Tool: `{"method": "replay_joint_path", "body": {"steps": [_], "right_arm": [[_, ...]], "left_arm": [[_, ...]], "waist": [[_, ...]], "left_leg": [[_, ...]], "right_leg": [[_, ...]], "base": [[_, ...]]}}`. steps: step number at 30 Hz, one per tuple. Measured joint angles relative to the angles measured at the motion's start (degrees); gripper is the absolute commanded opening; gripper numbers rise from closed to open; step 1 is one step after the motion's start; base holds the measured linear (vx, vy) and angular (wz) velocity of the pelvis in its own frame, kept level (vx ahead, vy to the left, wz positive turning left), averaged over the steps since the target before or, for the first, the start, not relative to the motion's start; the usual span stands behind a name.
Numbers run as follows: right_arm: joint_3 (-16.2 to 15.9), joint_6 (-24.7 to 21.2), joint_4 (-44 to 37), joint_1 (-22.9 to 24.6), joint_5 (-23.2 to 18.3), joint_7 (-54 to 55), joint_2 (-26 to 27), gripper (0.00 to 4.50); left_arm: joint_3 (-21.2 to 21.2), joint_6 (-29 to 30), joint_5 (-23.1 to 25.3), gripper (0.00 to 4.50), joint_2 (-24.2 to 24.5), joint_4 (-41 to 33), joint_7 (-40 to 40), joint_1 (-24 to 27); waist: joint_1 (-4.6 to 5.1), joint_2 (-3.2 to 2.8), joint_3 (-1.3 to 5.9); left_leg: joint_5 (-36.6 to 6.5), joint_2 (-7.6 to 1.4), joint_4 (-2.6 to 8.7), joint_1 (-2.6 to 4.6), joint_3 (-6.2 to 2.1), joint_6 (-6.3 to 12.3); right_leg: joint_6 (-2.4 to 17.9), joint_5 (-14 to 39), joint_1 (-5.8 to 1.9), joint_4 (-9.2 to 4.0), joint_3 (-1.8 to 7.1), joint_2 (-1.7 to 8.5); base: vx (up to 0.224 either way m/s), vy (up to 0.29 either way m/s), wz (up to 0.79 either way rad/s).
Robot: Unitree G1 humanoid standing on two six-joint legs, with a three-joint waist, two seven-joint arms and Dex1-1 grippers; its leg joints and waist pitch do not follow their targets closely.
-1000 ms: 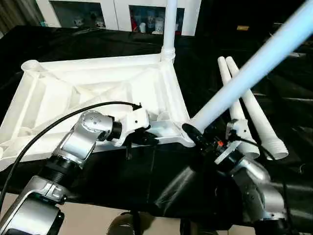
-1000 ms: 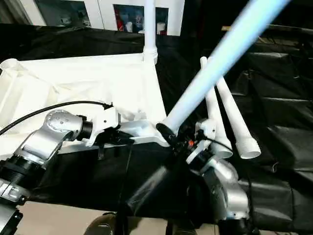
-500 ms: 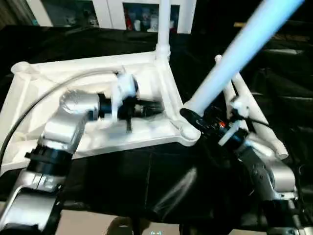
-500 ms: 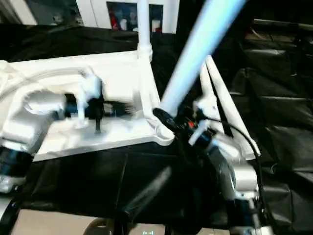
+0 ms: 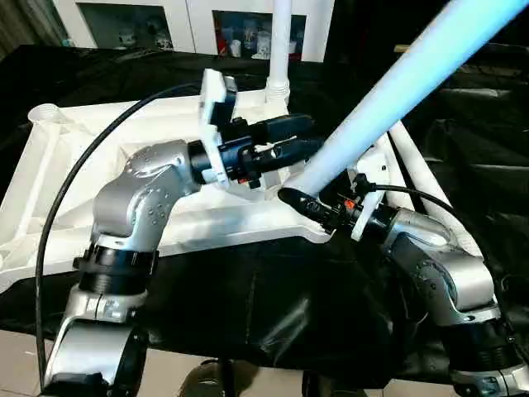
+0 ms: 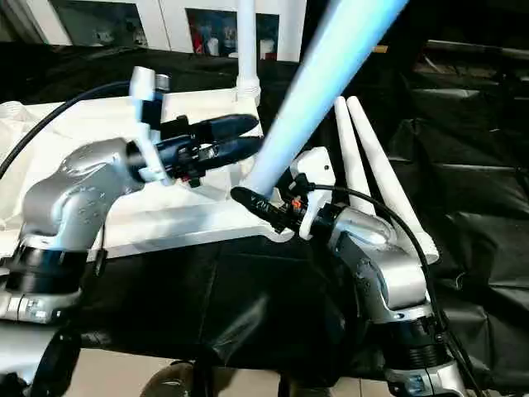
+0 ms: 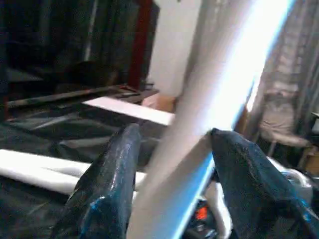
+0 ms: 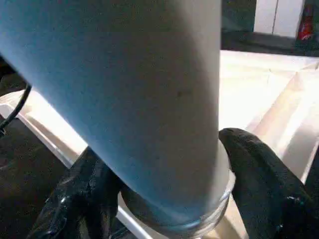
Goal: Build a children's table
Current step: Insert table leg to table base
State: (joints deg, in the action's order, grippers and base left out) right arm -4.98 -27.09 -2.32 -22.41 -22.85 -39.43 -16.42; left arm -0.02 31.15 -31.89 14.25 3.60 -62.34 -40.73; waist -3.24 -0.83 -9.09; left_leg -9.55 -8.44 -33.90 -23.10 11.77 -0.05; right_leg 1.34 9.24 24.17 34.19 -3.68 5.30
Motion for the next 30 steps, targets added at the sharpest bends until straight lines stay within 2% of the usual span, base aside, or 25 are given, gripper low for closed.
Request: {"method": "replay_joint_path", "body": {"steps": [3,4,8,9,11,12,16,24,27,30], "right_arm": [[0.1,-1.7,-1.1,-0.5,-0.4,0.3,-0.2,2.67],[0.1,-2.2,-1.8,-0.7,-0.8,0.3,-0.3,2.67],[-0.2,-4.2,-2.7,-1.0,-1.1,-0.4,-2.1,2.67],[-0.6,-4.6,-2.8,-1.0,-1.0,-0.5,-2.6,2.67],[-2.2,-5.4,-3.7,-0.8,-0.4,-1.2,-3.5,2.67],[-3.5,-6.2,-4.0,-0.7,0.2,-1.9,-4.1,2.67],[-5.1,-7.7,-4.1,-0.3,0.9,-2.4,-4.2,2.67],[-5.1,-7.8,-3.6,-0.4,1.2,-2.0,-4.5,2.67],[-5.1,-7.8,-3.6,-0.4,1.3,-2.0,-4.5,2.67],[-5.3,-7.9,-3.5,-0.4,1.4,-2.0,-4.4,2.67]], "left_arm": [[-0.5,0.0,0.0,3.05,1.5,-0.4,-1.2,0.7],[-0.7,0.1,0.0,3.37,2.2,-0.4,-1.5,1.3],[-2.5,-0.2,1.0,3.57,2.9,-0.9,-1.0,2.5],[-2.6,-0.6,1.4,3.81,2.7,-1.0,-0.6,2.5],[-2.6,-1.0,1.8,3.87,1.7,-0.9,0.5,2.3],[-2.6,-1.3,1.8,4.03,0.6,-0.9,1.2,2.1],[-2.5,-1.5,1.0,4.12,-0.4,-1.2,1.8,1.9],[-0.3,1.6,-3.6,3.42,0.2,-3.1,1.6,1.9],[0.1,1.7,-4.3,3.3,0.4,-3.4,1.4,1.9],[0.1,1.8,-4.4,2.95,0.9,-3.4,1.4,1.9]], "waist": [[0.07,0.12,0.07],[0.07,0.18,0.11],[-0.15,0.5,0.3],[-0.18,0.62,0.37],[-0.16,0.84,0.5],[-0.15,0.93,0.55],[-0.12,1.05,0.63],[-0.14,1.09,0.65],[-0.14,1.09,0.65],[-0.14,1.09,0.65]], "left_leg": [[0.1,0.0,-0.01,0.01,0.0,0.19],[0.1,0.0,-0.01,0.02,0.0,0.19],[0.1,-0.01,-0.02,0.02,0.0,0.19],[0.1,-0.01,-0.02,0.02,0.0,0.2],[0.1,-0.01,-0.09,0.03,0.0,0.2],[0.1,-0.01,-0.12,0.03,0.0,0.2],[0.0,-0.02,-0.19,0.03,0.0,0.05],[0.0,-0.08,-0.38,0.06,-0.01,0.03],[0.0,-0.07,-0.41,0.06,-0.01,0.03],[0.0,-0.07,-0.43,0.06,-0.01,0.04]], "right_leg": [[0.0,0.0,-0.02,0.0,0.0,0.0],[0.0,0.0,-0.02,0.02,-0.01,0.0],[0.0,0.0,-0.06,0.04,-0.02,0.0],[0.0,0.0,-0.08,0.04,-0.02,0.0],[0.0,0.0,-0.14,0.03,-0.01,0.0],[0.0,0.0,-0.18,0.02,0.0,0.0],[0.0,0.0,-0.2,0.06,0.0,0.0],[0.0,0.0,-0.2,0.29,0.0,0.0],[0.0,0.0,-0.21,0.29,0.0,0.0],[0.0,0.0,-0.22,0.3,0.0,0.0]], "base": [[0.0,0.0,0.0],[0.0,0.0,0.0],[0.0,0.0,0.0],[0.0,0.0,0.0],[0.0,0.0,0.0],[0.0,0.0,0.0],[0.0,0.0,0.0],[0.0,0.0,0.0],[0.0,0.0,0.0],[0.0,0.0,0.0]]}}
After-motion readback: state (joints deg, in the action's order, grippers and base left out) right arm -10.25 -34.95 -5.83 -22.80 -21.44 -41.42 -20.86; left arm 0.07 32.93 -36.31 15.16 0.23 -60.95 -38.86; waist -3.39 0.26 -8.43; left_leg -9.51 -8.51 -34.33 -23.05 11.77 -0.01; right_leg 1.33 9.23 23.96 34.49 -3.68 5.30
